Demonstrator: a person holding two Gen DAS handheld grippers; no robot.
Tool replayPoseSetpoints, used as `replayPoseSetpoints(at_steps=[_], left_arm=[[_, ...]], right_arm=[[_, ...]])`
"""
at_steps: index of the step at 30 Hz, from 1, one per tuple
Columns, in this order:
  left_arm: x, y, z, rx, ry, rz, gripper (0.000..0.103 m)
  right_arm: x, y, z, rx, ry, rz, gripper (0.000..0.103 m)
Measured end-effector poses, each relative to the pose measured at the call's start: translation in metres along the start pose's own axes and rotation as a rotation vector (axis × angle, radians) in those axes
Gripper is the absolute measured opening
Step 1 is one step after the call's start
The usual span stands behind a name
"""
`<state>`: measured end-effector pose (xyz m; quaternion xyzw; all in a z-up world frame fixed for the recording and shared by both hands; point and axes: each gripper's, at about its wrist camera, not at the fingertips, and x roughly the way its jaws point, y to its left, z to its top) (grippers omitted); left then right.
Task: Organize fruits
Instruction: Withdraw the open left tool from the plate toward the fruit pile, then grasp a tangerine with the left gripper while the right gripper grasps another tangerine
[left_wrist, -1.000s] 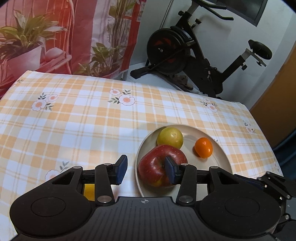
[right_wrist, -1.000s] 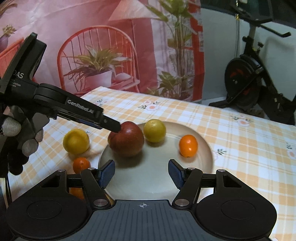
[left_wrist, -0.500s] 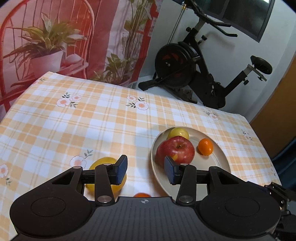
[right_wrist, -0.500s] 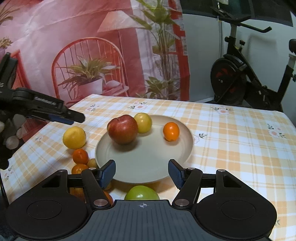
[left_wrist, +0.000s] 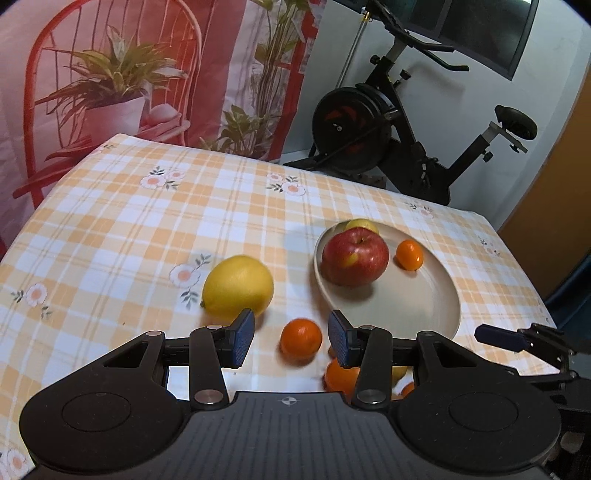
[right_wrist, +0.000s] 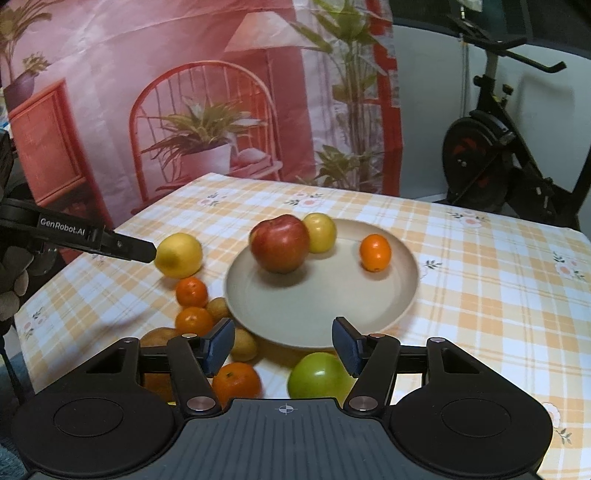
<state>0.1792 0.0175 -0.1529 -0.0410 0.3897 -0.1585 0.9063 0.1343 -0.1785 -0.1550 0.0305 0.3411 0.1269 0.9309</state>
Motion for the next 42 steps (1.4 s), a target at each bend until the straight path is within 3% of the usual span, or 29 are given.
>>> replayPoseSetpoints(at_steps=[12, 28, 42], left_arm=[[-0.008, 0.009, -0.019, -0.029, -0.006, 0.002, 0.047], [0.0, 0.007, -0.032, -0.031, 0.03, -0.035, 0.047], [0.003, 0.004, -0.034, -0.029, 0.057, -0.052, 0.047]], right_arm=[[0.013, 0.019, -0.007, -0.052, 0.101, 0.077, 0.037], [0.032, 0.025, -0.008, -0.047, 0.23, 0.073, 0.036], [0.038, 0.025, -0.007, -0.034, 0.248, 0.082, 0.034]])
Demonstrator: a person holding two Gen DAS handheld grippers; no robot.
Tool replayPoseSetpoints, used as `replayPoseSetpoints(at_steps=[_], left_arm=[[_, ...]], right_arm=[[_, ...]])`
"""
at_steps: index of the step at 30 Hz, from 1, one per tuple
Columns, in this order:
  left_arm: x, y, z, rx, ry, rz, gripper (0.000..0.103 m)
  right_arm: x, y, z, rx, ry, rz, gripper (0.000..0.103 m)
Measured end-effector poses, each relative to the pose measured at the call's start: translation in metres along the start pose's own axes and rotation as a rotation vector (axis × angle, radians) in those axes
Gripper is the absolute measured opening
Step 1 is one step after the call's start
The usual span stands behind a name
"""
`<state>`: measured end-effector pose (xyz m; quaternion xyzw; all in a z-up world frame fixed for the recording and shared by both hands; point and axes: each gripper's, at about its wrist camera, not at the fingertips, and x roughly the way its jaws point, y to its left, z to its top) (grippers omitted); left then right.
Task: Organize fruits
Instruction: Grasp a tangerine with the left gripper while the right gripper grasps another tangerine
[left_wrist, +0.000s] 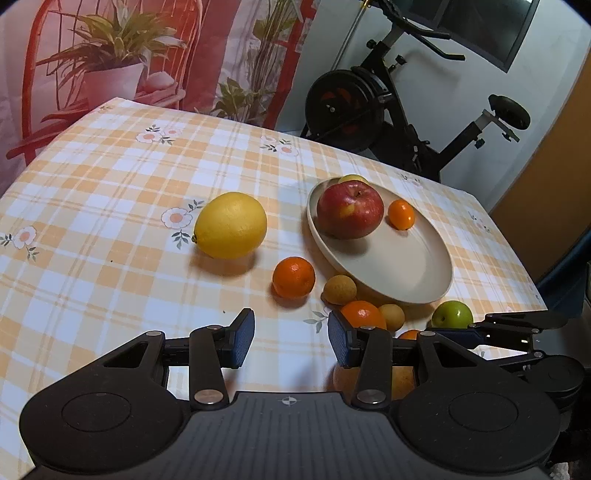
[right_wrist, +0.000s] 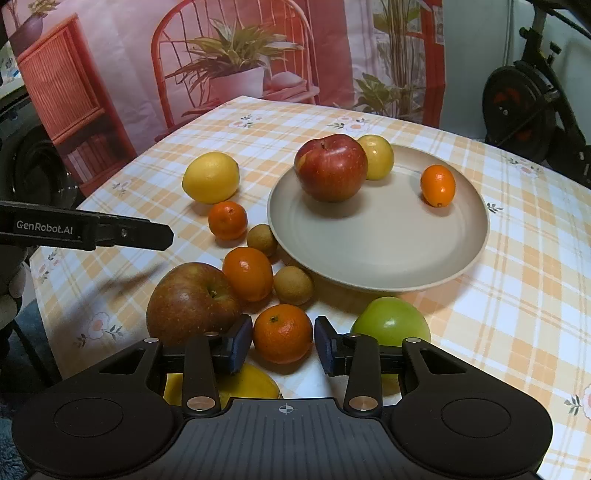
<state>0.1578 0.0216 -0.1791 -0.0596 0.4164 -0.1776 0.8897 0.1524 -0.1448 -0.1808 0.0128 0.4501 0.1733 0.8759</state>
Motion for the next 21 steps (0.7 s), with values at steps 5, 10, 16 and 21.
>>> replayPoseSetpoints(at_steps=[5, 10, 16, 21], left_arm=[[0.0011, -0.0015, -0.0001, 0.0, 0.008, -0.005, 0.047], [0.0019, -0.0012, 0.0008, -0.006, 0.014, -0.006, 0.047], [0.0013, -0.0018, 0.001, -0.011, 0.018, -0.006, 0.047], [0.0035, -0.0029, 0.0032, -0.011, 0.032, -0.017, 0.047]], right_arm=[[0.0003, -0.0005, -0.0004, 0.007, -0.001, 0.003, 0.035], [0.0013, -0.0003, 0.0001, 0.0, 0.002, 0.005, 0.035], [0.0018, 0.001, -0.0004, -0.001, -0.008, 0.006, 0.033], [-0.0059, 0.0029, -0.0015, -0.012, -0.052, 0.004, 0.033]])
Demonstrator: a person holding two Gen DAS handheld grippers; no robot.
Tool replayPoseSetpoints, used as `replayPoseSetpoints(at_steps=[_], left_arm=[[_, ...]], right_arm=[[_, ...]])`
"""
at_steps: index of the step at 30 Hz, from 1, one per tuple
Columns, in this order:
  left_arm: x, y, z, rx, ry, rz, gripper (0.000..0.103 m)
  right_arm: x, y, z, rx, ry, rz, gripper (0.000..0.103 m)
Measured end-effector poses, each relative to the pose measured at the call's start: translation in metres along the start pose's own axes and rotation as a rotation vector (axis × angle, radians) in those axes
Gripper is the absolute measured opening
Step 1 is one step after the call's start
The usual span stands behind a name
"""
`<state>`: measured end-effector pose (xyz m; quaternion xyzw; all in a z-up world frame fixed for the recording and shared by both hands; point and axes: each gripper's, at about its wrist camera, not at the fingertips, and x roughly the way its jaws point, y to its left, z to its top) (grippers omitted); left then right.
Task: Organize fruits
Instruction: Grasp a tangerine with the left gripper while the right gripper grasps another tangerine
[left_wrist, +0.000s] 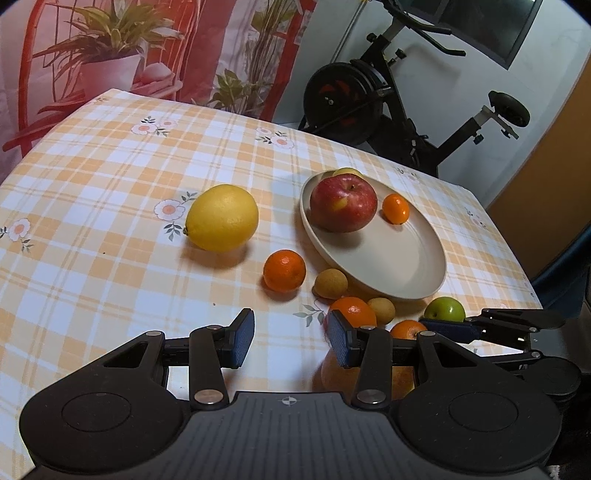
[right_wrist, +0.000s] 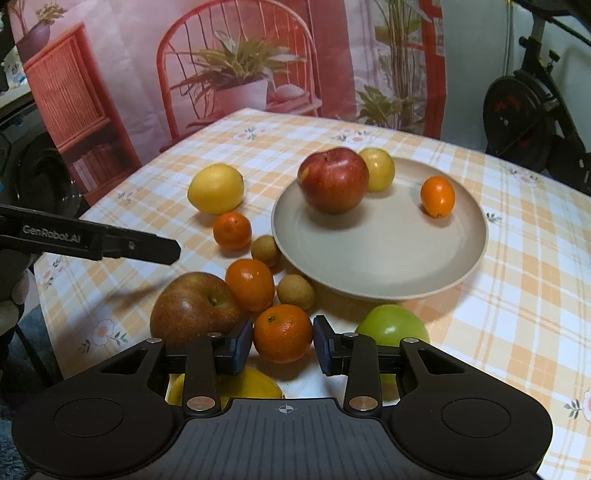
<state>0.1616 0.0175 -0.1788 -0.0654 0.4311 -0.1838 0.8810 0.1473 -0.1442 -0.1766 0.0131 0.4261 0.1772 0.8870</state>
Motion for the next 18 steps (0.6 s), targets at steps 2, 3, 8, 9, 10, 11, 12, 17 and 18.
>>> replayPoseSetpoints(at_steps=[2, 3, 8, 9, 10, 11, 12, 17, 18], left_arm=[[0.003, -0.001, 0.003, -0.003, 0.014, -0.02, 0.047], [0.004, -0.002, 0.004, -0.006, 0.023, -0.031, 0.047], [0.016, -0.009, 0.014, -0.025, 0.075, -0.074, 0.047], [0.02, -0.011, 0.016, -0.029, 0.088, -0.082, 0.047], [0.024, -0.013, 0.017, -0.027, 0.099, -0.087, 0.047], [0.027, -0.015, 0.019, -0.018, 0.109, -0.09, 0.047], [0.031, -0.019, 0.021, -0.002, 0.119, -0.091, 0.047], [0.045, -0.037, 0.026, 0.113, 0.154, -0.065, 0.047], [0.047, -0.04, 0.026, 0.141, 0.161, -0.057, 0.047]], right_arm=[[-0.004, 0.0, 0.0, -0.002, -0.019, -0.002, 0.033], [-0.005, -0.001, 0.0, -0.002, -0.027, -0.004, 0.033], [-0.016, -0.007, 0.002, 0.002, -0.078, -0.022, 0.033], [-0.018, -0.008, 0.002, 0.002, -0.088, -0.026, 0.033], [-0.019, -0.01, 0.002, 0.002, -0.098, -0.03, 0.033], [-0.022, -0.012, 0.002, 0.004, -0.107, -0.034, 0.033], [-0.023, -0.014, 0.002, 0.007, -0.114, -0.037, 0.033], [-0.03, -0.027, 0.001, 0.032, -0.14, -0.048, 0.033], [-0.031, -0.029, 0.0, 0.037, -0.144, -0.05, 0.033]])
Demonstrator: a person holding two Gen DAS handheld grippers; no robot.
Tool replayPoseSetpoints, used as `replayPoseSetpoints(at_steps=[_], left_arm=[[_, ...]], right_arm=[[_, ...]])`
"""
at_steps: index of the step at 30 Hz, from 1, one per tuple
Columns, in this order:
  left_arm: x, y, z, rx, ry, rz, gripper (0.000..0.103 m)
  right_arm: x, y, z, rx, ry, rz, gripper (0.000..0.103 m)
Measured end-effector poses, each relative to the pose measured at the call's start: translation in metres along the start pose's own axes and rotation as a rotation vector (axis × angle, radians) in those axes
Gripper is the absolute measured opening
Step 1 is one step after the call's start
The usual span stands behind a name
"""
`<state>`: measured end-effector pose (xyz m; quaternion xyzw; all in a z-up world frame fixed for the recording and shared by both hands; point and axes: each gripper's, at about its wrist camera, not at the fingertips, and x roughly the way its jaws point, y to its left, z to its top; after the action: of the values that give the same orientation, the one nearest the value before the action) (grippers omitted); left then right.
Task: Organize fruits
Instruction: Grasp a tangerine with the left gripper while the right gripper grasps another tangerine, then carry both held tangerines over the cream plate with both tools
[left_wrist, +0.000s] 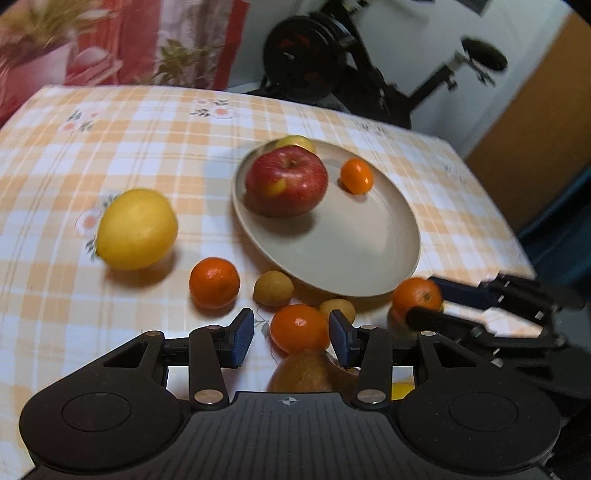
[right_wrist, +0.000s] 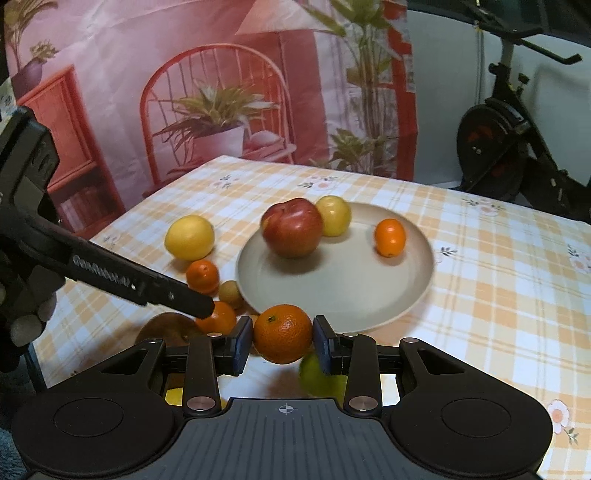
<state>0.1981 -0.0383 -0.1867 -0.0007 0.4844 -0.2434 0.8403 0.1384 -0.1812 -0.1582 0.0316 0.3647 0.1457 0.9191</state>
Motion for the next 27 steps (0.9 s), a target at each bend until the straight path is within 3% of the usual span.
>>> replayPoseSetpoints(at_steps=[10, 27], left_arm=[[0.011, -0.02, 0.004, 0.187, 0.076, 0.05, 0.049], [0.023, -0.035, 0.003, 0.266, 0.137, 0.101, 0.046]], right_arm=[[-0.005, -0.008, -0.002, 0.021, -0.033, 0.005, 0.033], [-0.012, -0.013, -0.003, 0.039, -0.059, 0.004, 0.033]])
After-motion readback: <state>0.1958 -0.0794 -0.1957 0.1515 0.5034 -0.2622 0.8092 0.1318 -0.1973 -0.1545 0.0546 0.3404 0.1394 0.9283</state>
